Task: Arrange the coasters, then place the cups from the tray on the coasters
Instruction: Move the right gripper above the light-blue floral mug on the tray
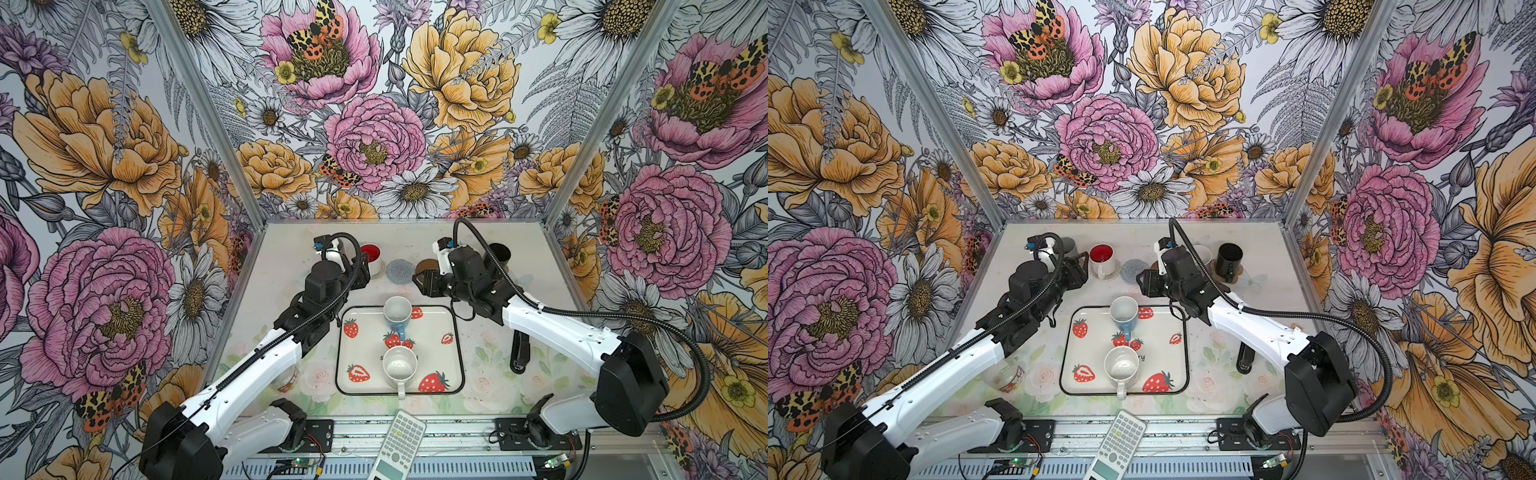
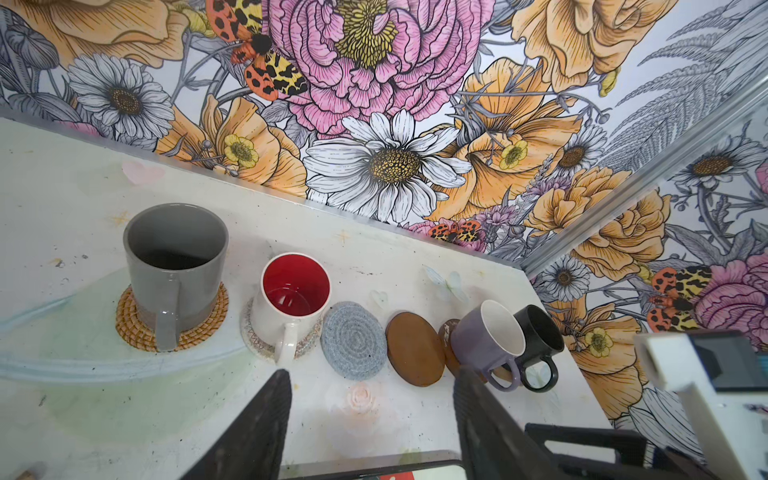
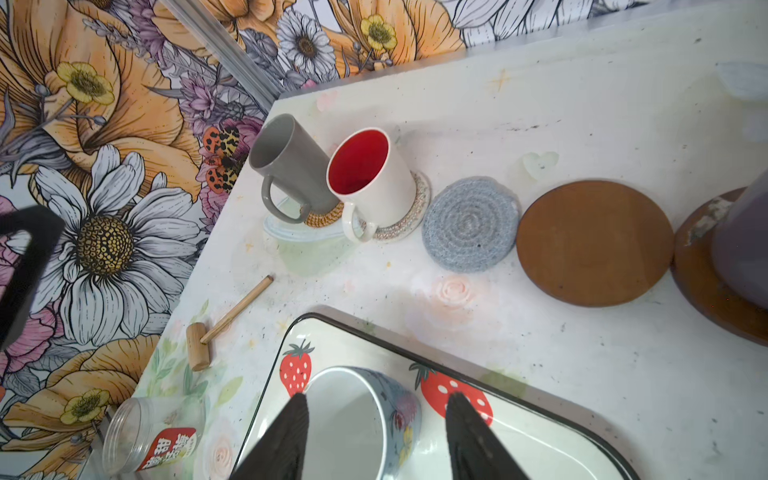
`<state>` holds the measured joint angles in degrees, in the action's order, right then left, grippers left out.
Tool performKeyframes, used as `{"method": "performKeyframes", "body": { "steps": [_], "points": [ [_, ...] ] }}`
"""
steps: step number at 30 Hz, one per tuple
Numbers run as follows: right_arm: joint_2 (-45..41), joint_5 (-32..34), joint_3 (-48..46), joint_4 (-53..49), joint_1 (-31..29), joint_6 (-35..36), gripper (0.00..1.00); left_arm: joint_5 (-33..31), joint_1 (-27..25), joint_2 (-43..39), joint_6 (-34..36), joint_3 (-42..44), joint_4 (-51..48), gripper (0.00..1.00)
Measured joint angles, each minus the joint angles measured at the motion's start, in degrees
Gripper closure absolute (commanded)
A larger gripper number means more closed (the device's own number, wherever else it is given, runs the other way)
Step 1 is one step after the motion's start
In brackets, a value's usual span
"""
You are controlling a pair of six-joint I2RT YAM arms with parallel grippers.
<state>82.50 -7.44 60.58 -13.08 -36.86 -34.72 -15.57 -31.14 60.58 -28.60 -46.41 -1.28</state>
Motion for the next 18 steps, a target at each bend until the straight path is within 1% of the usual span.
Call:
{"method": "performKeyframes", "body": {
  "steps": [8,18],
  "points": [
    [-0.11,0.09,-2.32,-3.28,-4.37,0.00,0.44,-1.18,0.02,-4.37,0.02,2.29,0.31,0.36],
    [-0.11,1.36,-3.02,-7.96,-9.16,-0.02,0.44,-1.92,0.02,-6.49,0.02,3.04,0.31,0.36]
  ]
}}
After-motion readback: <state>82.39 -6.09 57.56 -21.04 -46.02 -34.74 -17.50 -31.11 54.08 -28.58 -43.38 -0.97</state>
